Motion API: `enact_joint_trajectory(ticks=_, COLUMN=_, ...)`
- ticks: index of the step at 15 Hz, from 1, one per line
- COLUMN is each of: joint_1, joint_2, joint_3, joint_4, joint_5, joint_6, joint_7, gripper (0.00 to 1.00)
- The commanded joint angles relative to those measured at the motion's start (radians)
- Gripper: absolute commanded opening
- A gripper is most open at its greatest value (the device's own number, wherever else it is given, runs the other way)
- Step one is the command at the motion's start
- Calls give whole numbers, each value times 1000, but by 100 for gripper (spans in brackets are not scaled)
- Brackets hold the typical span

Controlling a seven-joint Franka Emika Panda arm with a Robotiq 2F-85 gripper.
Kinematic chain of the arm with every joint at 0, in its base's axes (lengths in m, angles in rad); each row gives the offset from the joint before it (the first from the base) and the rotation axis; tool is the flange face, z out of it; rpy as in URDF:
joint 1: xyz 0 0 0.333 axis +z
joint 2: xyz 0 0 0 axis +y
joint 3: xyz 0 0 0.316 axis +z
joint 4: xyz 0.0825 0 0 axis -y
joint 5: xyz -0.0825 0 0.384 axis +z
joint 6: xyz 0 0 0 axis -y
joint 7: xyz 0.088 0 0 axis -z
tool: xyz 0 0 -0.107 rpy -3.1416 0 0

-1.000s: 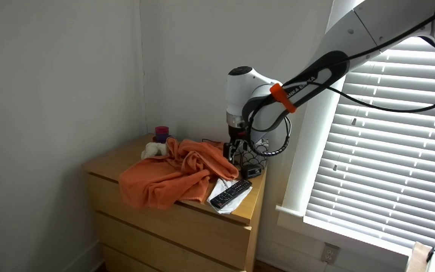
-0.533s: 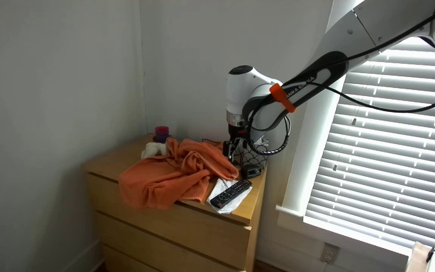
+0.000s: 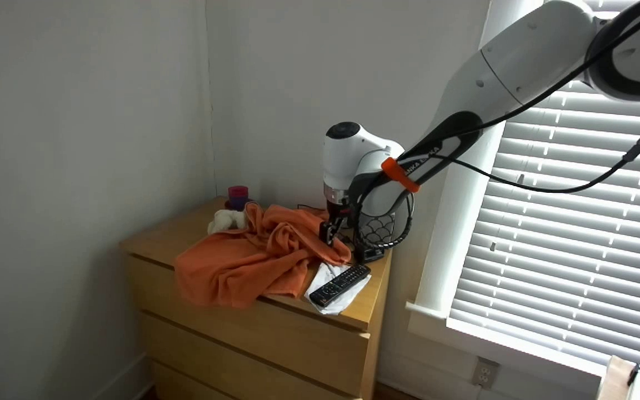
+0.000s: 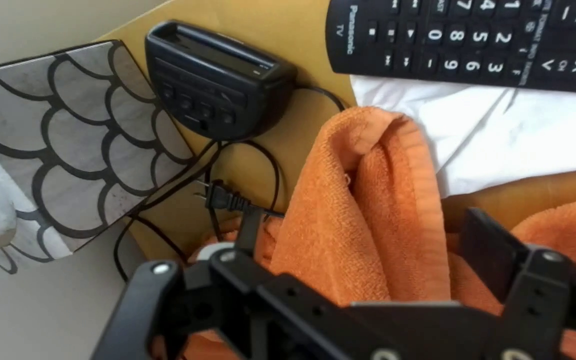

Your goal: Move the orange towel forwards

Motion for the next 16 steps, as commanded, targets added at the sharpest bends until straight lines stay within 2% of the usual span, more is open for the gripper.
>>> enact_joint_trajectory(ticks=1, joint_1=40, joint_2=85, joint_3=-36, joint_4=70, joint_5=-19, joint_6=34, joint_7=25, gripper=100)
enact_joint_trajectory(ticks=2, joint_1=44, joint_2=100, joint_3=-42, joint_4=82, joint_5=-14, joint_6=38, joint_7=21, gripper=100)
enact_joint_trajectory(ticks=3, joint_1=48, joint_2=117, joint_3=-51, joint_4=99, joint_5=-15, joint_6=41, joint_7=23, gripper=75)
enact_joint_trajectory(ticks=4, joint_1=53, joint_2=131, joint_3=-61, joint_4=113, joint_5=-17, joint_6=43, joint_7=25, gripper=75)
enact_joint_trajectory(ticks=12, joint_1=55, joint_2=159, joint_3=-71, joint_4=185, joint_5=41, joint_6=9, joint_7=14, gripper=12)
enact_joint_trajectory(ticks=14, joint_1=48, joint_2=153, joint_3=-64, joint_4=189, joint_5=61, joint_6=5, joint_7=3, gripper=0)
enact_joint_trajectory(ticks=16, joint_1=47, joint_2=144, joint_3=-63, joint_4=190, joint_5=82, joint_6=4, joint_7=-2, gripper=0)
